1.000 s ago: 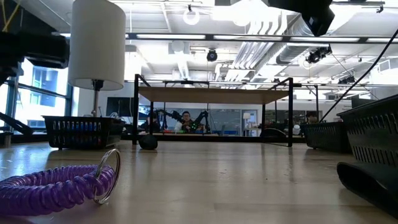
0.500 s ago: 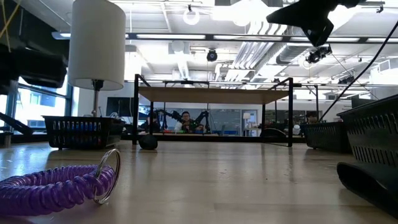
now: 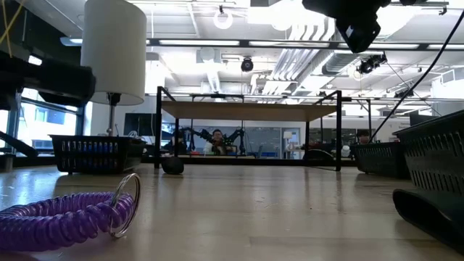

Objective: Pick & Place Office Desk Supplies
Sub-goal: Put the crayon box into the bottom bin

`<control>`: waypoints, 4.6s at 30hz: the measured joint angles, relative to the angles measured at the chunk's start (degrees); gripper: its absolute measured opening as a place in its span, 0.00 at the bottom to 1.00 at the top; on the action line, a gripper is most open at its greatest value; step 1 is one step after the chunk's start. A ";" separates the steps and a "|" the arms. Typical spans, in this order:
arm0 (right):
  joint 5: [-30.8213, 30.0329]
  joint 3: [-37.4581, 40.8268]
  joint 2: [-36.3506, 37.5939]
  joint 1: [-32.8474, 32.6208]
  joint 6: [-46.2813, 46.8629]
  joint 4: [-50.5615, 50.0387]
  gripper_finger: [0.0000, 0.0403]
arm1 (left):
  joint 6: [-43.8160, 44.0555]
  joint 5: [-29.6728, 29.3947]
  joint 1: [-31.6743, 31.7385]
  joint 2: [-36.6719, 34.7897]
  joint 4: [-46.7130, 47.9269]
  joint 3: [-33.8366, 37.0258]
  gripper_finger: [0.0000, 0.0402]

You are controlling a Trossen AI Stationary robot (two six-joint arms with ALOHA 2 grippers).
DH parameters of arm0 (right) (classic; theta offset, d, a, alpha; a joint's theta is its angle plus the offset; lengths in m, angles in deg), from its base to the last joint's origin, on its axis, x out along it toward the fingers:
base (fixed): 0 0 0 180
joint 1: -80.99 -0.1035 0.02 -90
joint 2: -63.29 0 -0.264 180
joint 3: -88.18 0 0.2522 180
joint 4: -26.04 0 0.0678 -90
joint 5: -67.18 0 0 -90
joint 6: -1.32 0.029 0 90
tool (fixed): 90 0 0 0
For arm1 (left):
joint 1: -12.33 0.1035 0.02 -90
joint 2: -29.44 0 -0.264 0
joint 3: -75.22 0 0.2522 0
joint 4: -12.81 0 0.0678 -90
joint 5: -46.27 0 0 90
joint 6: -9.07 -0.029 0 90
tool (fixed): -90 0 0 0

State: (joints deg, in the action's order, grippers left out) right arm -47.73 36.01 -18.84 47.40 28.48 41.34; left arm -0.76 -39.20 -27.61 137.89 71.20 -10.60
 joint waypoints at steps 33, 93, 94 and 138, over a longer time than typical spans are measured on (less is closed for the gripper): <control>-7.17 -0.02 -11.04 2.03 18.58 20.19 0.53 | 19.45 -56.24 2.05 -8.46 -10.52 -0.26 0.35; -1.75 -10.93 -16.85 10.60 19.55 1.24 0.12 | 32.23 -49.22 9.59 -8.26 -16.53 -0.30 0.38; -1.67 -10.93 -16.83 10.58 19.34 1.24 0.13 | 32.23 -49.01 9.53 -8.26 -16.62 -0.30 0.39; 3.74 -11.06 9.49 -10.41 24.24 -37.13 0.05 | 32.40 -36.94 -7.83 -8.26 -28.90 -0.30 0.53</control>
State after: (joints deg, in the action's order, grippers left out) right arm -44.00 24.95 -9.35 36.99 52.71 4.21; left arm 31.64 -76.14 -35.44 129.62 42.31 -10.90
